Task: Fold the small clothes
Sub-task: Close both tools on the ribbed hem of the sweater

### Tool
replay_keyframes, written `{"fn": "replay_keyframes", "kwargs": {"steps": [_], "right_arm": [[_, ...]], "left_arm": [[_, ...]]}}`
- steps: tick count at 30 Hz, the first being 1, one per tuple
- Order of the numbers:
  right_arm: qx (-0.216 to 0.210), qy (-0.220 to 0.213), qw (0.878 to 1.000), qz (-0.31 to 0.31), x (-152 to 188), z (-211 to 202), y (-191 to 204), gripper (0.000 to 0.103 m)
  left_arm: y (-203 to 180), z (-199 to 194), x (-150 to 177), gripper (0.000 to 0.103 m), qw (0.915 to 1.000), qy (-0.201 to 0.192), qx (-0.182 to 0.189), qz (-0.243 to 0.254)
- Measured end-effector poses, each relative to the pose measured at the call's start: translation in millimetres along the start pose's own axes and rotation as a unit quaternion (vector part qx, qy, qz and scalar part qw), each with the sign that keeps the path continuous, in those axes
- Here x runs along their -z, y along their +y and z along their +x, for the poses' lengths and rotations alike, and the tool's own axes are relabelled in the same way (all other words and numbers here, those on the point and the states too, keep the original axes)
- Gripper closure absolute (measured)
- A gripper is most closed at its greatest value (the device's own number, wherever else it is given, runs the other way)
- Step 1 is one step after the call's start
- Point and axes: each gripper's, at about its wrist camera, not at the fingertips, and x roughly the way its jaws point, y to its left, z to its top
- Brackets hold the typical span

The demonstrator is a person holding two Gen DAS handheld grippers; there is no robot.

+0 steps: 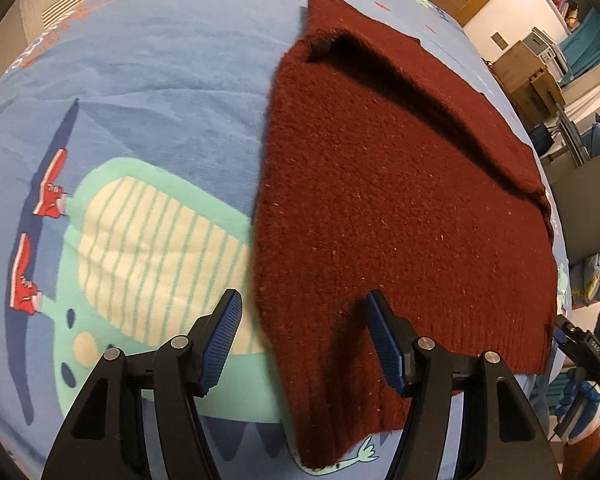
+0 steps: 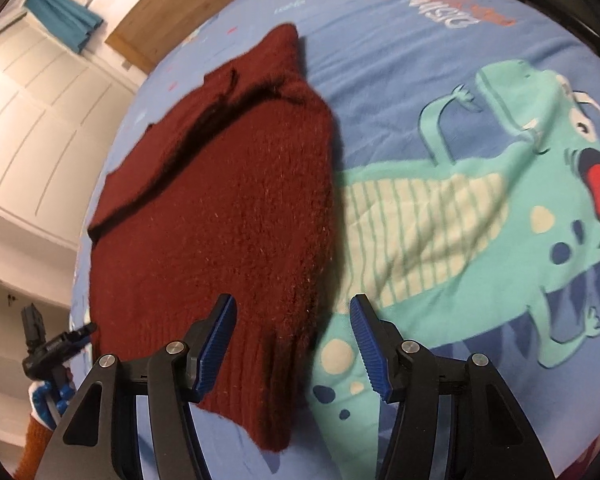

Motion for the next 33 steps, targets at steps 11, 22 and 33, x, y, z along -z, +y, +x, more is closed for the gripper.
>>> {"fn": "replay_keyframes", "kwargs": {"steps": [11, 22, 33], "right_arm": [[-0.035, 0.024, 0.999, -0.021, 7, 14, 2, 0.038], [-0.084, 0.045, 0.995, -0.027, 15, 23, 17, 0.038], [-0.097, 0.055, 0.993, -0.028, 23, 29, 29, 0.038]], "left_arm": [[-4, -2, 14, 0.042, 0.9963, 0.022, 0.082, 0.013], [15, -10, 24, 0.043, 0.9808, 0.037, 0.188, -0.036], [40, -13, 11, 0.052, 0.9773, 0.022, 0.202, -0.062]]}}
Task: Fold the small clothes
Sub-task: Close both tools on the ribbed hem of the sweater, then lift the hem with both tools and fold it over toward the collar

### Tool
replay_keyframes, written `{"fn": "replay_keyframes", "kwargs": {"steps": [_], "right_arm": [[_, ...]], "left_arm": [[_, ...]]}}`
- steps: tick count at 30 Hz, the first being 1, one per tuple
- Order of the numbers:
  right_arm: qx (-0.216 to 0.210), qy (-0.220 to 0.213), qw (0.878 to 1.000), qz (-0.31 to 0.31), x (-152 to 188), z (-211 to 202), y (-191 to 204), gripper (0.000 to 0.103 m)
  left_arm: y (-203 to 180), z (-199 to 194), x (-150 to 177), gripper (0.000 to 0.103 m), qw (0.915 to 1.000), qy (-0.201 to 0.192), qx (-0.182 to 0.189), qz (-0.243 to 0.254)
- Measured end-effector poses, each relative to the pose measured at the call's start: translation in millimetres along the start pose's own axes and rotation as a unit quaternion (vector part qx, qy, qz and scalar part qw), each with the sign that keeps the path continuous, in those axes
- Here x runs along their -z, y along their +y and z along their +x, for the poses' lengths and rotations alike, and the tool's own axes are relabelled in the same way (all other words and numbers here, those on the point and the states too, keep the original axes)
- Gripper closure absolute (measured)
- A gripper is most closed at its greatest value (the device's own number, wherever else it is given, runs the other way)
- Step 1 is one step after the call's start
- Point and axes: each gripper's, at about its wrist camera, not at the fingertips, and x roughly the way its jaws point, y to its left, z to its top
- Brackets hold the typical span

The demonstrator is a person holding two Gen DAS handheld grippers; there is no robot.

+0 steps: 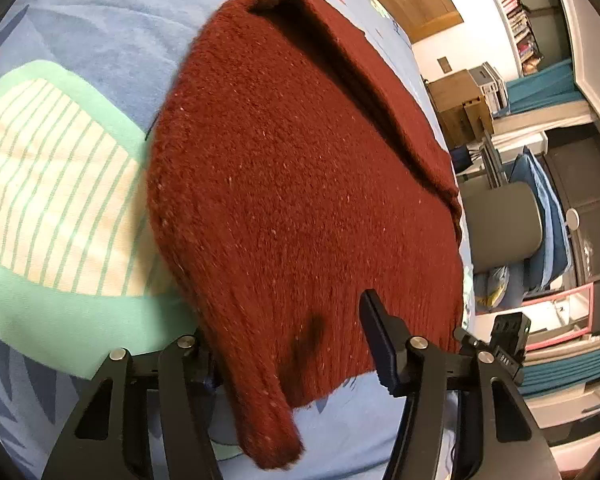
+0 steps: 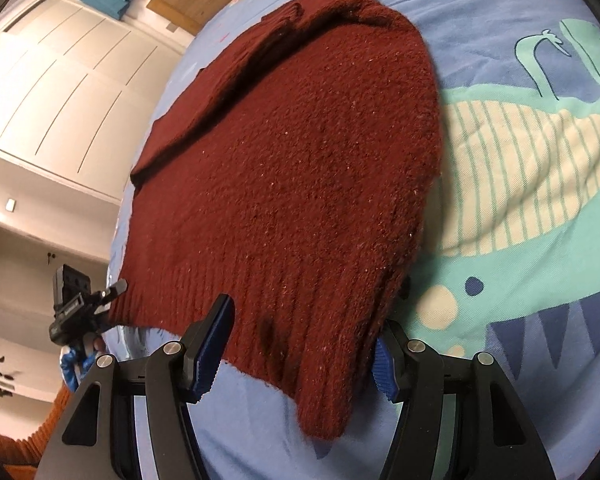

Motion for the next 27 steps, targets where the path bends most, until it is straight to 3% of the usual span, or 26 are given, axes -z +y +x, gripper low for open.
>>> {"fn": "replay_keyframes", "kwargs": {"steps": [7, 13, 18, 23, 27], "right_arm": [[-0.007, -0.001, 1.0, 0.009, 4, 5, 2, 0.039], [-0.008, -0.006, 1.0, 0.026, 4, 0, -5, 0.049], [-0.004, -0.004, 0.999, 0.032, 7, -4, -11, 0.064], [0.002, 0.003, 0.999, 0.032, 7, -8, -18, 0.088], [0.001, 0.002, 1.0, 0.026, 6, -14, -21, 0.091]], "left_arm": [[-6, 17, 2, 0.066, 0.9999, 0.004, 0.009, 0.0], [-10, 22, -4, 0.076, 1.0, 0.009, 0.004, -0.001], [-13, 26, -2, 0.095, 0.9999, 0.015, -0.005, 0.001], [-26, 27, 1, 0.098, 0.9995, 0.013, -0.021, 0.02], [-34, 23, 0, 0.098, 0.9989, 0.011, -0.028, 0.035]]}}
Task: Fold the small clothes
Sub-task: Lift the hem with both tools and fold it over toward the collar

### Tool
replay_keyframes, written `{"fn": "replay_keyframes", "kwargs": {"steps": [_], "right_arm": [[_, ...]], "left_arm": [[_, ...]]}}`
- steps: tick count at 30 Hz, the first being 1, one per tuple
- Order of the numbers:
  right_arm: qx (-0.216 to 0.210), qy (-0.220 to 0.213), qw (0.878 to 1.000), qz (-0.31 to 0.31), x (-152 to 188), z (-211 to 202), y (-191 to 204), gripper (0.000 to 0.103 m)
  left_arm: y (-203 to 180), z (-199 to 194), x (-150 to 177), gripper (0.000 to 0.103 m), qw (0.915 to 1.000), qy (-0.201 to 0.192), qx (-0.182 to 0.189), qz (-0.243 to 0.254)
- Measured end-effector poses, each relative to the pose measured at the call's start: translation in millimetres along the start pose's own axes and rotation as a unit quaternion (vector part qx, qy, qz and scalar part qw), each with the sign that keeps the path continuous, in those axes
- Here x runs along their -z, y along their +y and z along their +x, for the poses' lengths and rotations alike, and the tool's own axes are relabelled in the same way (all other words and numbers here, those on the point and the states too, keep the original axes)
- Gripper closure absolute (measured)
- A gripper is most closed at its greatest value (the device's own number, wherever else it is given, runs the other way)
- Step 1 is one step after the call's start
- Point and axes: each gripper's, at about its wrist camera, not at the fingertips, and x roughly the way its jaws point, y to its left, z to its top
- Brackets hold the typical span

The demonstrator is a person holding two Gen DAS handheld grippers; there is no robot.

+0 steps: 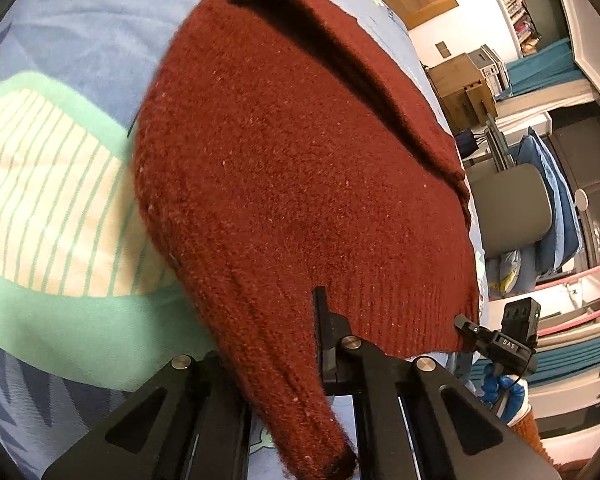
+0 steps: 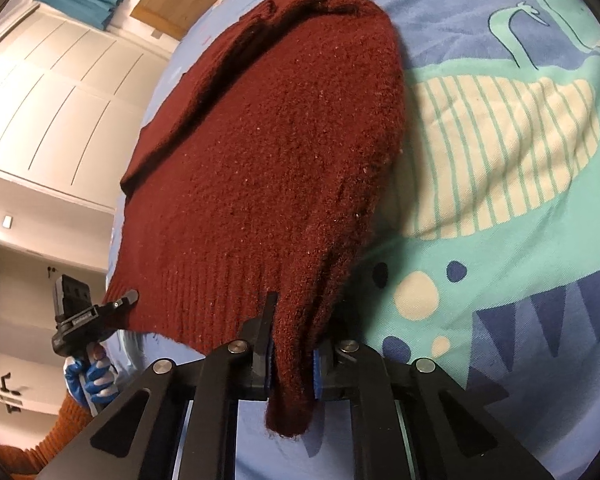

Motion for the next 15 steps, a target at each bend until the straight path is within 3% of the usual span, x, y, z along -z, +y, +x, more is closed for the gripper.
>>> {"fn": "replay_keyframes", "kwargs": {"steps": [15], "right_arm": [[-0.036, -0.039, 0.998, -0.032, -24, -33, 17, 0.092]], "left_arm": [[-31, -18, -19, 0.098, 0.9989, -0.026, -0.002, 0.038]]}}
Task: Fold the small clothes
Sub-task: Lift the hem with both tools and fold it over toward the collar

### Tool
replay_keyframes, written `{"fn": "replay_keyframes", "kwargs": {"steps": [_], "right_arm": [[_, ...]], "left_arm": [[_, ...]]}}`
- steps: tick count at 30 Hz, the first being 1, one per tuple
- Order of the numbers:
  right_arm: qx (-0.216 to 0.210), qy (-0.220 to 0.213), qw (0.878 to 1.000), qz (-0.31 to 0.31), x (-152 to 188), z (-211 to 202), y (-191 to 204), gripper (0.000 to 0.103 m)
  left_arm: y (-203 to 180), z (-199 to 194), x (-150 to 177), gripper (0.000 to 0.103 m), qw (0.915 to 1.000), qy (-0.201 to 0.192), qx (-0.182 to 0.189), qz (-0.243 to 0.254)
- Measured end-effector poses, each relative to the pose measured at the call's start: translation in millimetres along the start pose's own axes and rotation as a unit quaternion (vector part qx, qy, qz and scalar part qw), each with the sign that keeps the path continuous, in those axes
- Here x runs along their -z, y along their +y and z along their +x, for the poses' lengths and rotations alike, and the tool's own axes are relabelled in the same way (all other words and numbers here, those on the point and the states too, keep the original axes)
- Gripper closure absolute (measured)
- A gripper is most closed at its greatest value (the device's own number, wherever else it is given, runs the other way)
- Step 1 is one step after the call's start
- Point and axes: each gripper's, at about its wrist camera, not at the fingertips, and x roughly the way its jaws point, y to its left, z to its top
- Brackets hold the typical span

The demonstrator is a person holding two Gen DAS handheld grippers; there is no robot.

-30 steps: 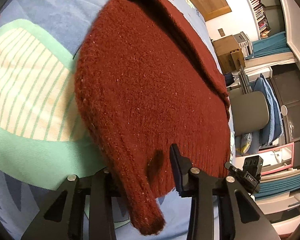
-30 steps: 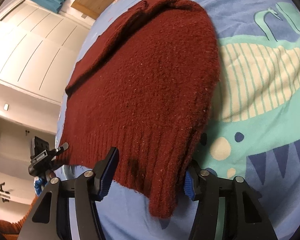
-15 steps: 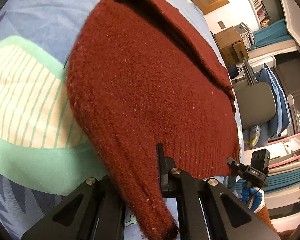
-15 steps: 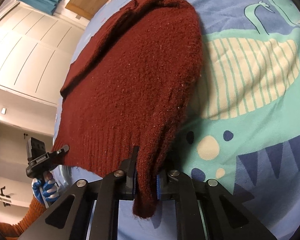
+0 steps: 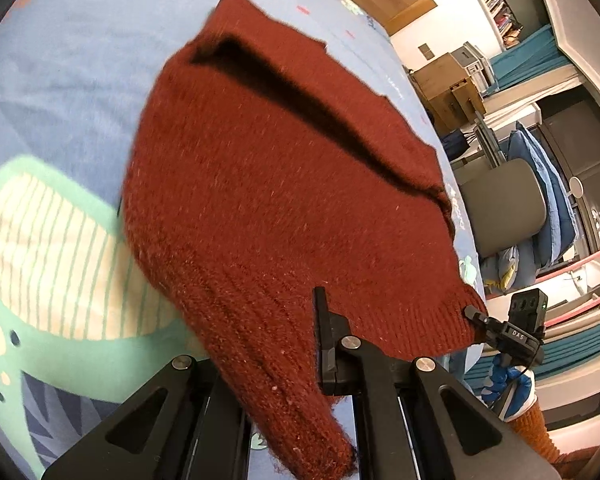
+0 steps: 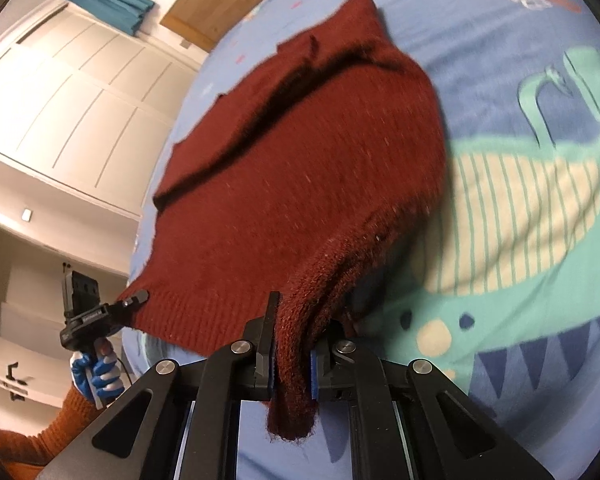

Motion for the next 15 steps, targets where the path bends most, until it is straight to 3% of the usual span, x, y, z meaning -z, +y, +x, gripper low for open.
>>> {"fn": "replay_keyframes", "kwargs": {"steps": [15], "right_arm": [[-0.022, -0.105, 0.994, -0.035, -88, -32, 44, 0.093]], "left_arm": [[-56, -17, -68, 0.098, 0.9955, -0.074, -0.006, 0.06]]}}
